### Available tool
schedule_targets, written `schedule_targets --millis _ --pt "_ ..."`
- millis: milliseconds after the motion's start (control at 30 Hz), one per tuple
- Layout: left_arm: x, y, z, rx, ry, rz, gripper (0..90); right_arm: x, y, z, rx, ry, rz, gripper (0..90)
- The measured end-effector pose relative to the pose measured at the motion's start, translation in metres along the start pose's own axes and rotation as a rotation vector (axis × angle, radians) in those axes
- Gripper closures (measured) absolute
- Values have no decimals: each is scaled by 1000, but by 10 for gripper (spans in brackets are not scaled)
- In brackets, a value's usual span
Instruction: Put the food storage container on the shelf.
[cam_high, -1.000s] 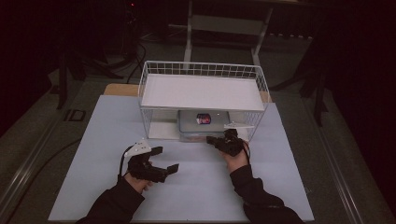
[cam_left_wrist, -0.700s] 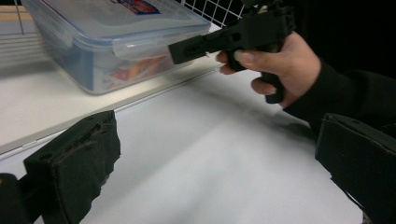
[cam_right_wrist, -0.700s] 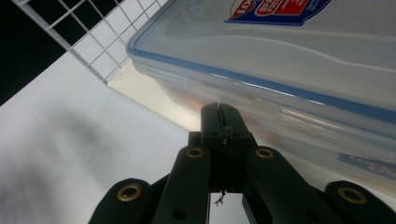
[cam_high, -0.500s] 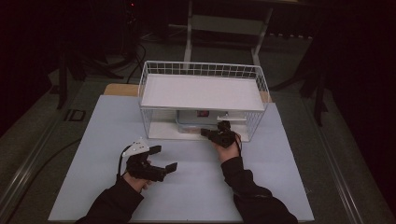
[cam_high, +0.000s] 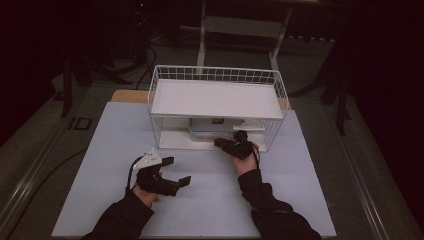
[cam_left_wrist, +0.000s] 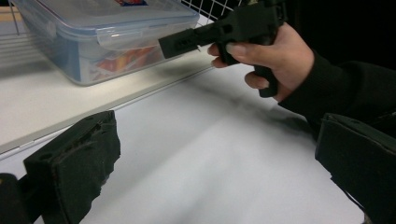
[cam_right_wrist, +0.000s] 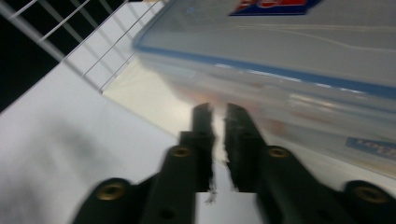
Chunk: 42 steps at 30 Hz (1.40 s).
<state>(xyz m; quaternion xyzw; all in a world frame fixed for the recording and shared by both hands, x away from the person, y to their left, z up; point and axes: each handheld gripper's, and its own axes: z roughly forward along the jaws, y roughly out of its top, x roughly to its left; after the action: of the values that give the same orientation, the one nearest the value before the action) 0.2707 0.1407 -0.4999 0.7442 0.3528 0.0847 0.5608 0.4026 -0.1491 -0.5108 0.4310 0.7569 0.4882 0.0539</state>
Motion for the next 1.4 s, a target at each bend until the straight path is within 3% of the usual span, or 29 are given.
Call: schedule_targets --millis 100,167,233,333,567,767,1133,1400 --pt "0 1 0 -6 -5 -2 0 4 -2 -8 -9 8 -37 586" --pt "-2 2 1 -1 -3 11 0 5 -4 -15 -29 29 -26 471" --pt "-3 2 1 -3 -9 12 0 6 -6 -23 -33 78 -48 357" --pt "-3 2 2 -2 -13 14 0 7 -11 -34 -38 132 -50 280" --pt "-7 2 0 -2 -25 34 0 14 -31 -59 -26 105 -137 209" --pt "-8 1 -1 -5 -25 45 0 17 -49 -79 -26 87 -169 201" --pt "-13 -1 -3 5 -29 73 0 22 -76 -113 -25 58 -195 201" --pt "-15 -3 -1 7 -41 84 0 15 -95 -125 1 44 -160 202"
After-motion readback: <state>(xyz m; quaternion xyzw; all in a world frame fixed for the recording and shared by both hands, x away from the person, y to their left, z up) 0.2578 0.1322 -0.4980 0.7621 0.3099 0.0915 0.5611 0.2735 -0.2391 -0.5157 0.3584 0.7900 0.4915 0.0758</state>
